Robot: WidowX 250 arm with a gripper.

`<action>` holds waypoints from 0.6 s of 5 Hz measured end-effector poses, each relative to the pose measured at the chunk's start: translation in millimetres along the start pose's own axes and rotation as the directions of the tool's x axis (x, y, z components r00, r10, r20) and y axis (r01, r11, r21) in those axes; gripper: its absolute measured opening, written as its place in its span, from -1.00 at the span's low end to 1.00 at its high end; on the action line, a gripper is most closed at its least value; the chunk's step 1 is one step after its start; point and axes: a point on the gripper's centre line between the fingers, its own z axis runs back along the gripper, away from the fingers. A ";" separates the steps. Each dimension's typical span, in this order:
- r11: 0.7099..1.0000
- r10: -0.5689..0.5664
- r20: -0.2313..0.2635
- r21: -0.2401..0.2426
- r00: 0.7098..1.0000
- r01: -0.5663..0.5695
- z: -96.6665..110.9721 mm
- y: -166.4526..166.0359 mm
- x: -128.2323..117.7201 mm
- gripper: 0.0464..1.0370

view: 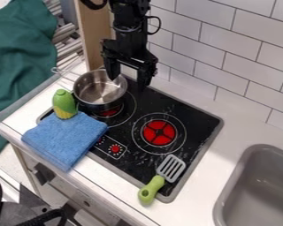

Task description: Put the green spatula between the left and right burner

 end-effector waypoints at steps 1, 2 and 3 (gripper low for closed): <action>1.000 0.000 -0.042 -0.009 0.999 0.000 -12.5 -2.0 -8.9 0.93; 1.000 -0.009 -0.075 -0.022 0.997 0.007 -22.0 -12.2 -32.8 0.93; 0.998 -0.043 -0.056 -0.043 0.998 0.041 -17.0 -32.7 -53.8 0.93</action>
